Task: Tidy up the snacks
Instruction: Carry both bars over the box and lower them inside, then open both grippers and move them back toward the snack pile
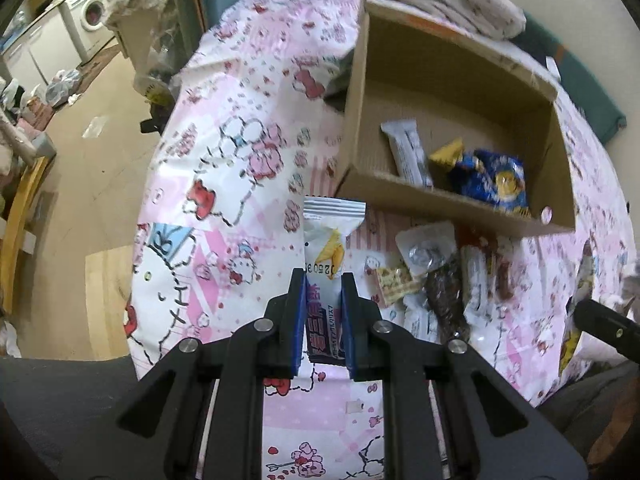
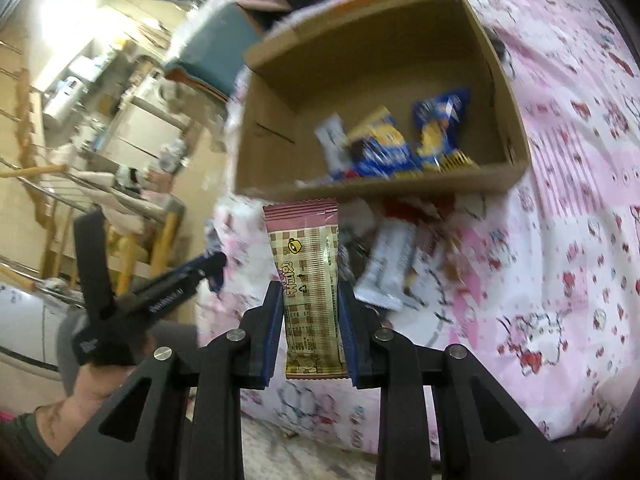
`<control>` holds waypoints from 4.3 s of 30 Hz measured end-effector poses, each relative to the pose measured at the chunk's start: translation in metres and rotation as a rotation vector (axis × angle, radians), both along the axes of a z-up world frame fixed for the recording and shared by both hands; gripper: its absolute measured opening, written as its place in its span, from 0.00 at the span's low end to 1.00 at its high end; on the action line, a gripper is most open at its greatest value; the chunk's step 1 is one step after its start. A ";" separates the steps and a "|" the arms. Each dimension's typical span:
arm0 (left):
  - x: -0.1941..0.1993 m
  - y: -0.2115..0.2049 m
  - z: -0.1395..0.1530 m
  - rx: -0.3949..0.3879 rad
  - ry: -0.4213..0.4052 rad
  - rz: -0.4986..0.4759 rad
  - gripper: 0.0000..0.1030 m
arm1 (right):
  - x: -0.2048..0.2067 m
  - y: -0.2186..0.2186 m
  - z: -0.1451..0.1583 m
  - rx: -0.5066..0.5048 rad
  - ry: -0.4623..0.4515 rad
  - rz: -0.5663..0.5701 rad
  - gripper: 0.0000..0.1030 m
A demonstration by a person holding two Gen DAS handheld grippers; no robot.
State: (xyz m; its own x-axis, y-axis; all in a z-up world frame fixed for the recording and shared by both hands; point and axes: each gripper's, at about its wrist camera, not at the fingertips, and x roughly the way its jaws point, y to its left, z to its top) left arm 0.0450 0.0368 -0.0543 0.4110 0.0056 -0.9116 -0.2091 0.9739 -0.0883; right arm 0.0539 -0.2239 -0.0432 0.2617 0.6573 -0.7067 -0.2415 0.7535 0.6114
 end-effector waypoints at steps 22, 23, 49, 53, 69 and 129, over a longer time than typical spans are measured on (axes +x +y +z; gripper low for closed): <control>0.067 -0.034 0.097 0.046 -0.196 -0.137 0.13 | 0.068 -0.047 0.036 0.037 -0.147 -0.231 0.27; 0.069 -0.036 0.097 0.043 -0.197 -0.140 0.13 | 0.073 -0.047 0.035 0.011 -0.142 -0.232 0.27; 0.128 -0.047 0.004 -0.016 -0.083 -0.224 0.13 | 0.120 -0.024 -0.023 -0.137 -0.037 -0.197 0.28; 0.130 -0.054 0.001 -0.012 -0.079 -0.242 0.13 | 0.122 -0.021 -0.028 -0.140 -0.021 -0.198 0.28; 0.124 -0.060 0.005 0.015 -0.106 -0.269 0.13 | 0.121 -0.005 -0.030 -0.156 -0.026 -0.144 0.28; 0.028 -0.016 0.032 -0.047 -0.132 -0.135 0.78 | 0.028 -0.043 -0.005 -0.092 -0.042 -0.230 0.70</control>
State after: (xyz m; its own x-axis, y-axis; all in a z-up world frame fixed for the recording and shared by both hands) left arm 0.0730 0.0211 -0.0228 0.5212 -0.0987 -0.8477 -0.0603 0.9865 -0.1520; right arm 0.0818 -0.2665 -0.0479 0.4272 0.5104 -0.7463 -0.0805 0.8436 0.5309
